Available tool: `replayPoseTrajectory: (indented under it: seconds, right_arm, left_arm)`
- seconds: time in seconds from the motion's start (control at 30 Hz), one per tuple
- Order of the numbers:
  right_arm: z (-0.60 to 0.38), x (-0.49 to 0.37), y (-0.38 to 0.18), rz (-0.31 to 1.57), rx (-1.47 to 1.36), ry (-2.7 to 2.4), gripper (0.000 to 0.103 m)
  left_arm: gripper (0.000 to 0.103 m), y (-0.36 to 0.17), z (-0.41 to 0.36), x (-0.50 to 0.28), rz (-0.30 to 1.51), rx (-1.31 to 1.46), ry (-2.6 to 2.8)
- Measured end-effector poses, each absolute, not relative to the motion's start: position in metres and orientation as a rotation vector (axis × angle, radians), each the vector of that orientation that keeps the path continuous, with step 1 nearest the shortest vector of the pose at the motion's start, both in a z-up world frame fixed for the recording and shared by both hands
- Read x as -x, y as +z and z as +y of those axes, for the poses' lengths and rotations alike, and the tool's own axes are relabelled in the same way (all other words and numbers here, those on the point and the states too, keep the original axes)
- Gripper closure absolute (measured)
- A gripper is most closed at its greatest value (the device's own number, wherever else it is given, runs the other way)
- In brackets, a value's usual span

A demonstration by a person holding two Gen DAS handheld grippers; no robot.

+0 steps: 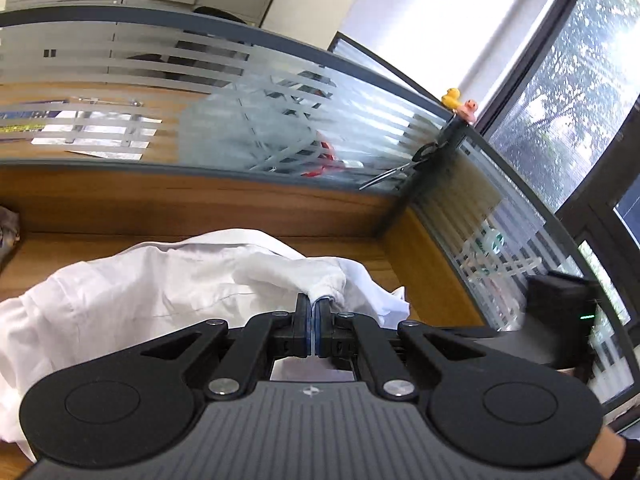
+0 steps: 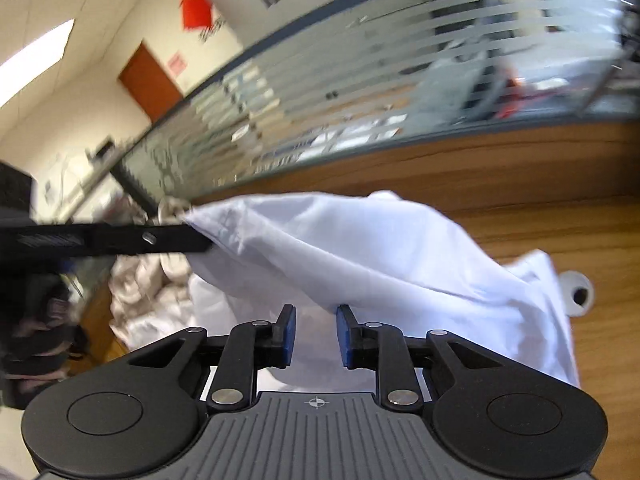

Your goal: Fold clothes

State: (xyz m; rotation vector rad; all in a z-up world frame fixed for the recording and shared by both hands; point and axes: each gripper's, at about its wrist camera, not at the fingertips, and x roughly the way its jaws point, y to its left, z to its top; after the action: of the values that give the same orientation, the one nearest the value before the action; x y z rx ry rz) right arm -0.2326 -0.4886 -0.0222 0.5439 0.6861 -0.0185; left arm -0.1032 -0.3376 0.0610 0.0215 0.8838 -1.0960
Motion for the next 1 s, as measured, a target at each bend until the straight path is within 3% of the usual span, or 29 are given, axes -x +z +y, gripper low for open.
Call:
replayPoseTrajectory:
  seconds: [0.17,0.27,0.37,0.57,0.87,1.0]
  right_arm:
    - [-0.471,0.184,-0.042,0.727,-0.444,-0.009,0.083]
    - [-0.464,0.164,-0.067,0.881,-0.374,0.011,0.087]
    - [-0.461,0.171,-0.087,0.999,-0.31,0.002,0.103]
    - [-0.46,0.209,-0.102,1.099,-0.307,-0.064,0.101]
    - [-0.468,0.204,-0.075,0.882,-0.505,-0.127,0.097]
    - [-0.469,0.178,-0.092,0.905,-0.495,-0.167,0.094]
  left_arm:
    - [0.102,0.079,-0.332,0.104,0.816,0.006,-1.094]
    - [0.102,0.078,-0.332,0.094,0.781,0.01,-1.038]
    - [0.102,0.065,-0.331,0.08,0.807,0.02,-0.99]
    - [0.102,0.023,-0.332,0.062,0.942,0.04,-0.966]
    - [0.102,0.039,-0.336,0.063,0.937,0.076,-1.088]
    - [0.102,0.042,-0.345,0.071,0.932,0.067,-1.113]
